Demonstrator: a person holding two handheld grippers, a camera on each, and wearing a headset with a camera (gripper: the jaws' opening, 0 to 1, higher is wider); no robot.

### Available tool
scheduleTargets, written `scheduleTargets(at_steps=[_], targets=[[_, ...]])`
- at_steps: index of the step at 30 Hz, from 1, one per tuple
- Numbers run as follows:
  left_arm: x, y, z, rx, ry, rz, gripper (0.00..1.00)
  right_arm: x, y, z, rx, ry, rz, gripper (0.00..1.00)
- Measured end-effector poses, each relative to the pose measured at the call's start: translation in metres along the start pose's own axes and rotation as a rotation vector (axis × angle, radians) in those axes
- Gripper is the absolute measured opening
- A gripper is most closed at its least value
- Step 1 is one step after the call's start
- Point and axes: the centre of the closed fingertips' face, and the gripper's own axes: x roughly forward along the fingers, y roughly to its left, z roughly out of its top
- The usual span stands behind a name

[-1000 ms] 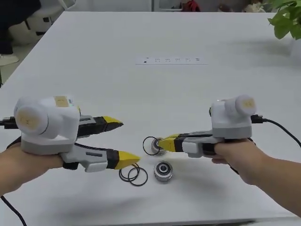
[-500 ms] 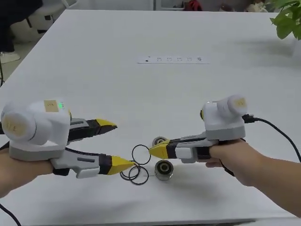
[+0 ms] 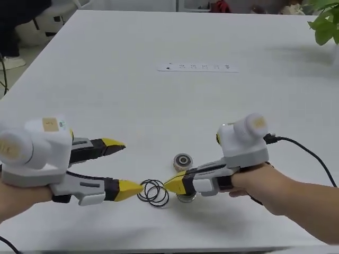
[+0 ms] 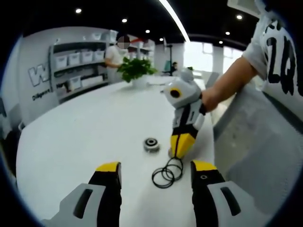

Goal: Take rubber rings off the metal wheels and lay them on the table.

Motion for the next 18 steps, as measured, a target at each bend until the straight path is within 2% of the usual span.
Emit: scheduleTargets(at_steps=[9,18], targets=[[-0.0017,-0.0013,-0.0063,-0.004,0.014,0.001,0.60,0.0031,-0.0012,-0.0074,-0.022,0.033,-0.011,0.00],[-0.0008,-0.0034,-0.0101,0.000,0.027,-0.004,0.60,0.0025,-0.0053,-0.0059,-0.056,0.030,-0.039,0.00]])
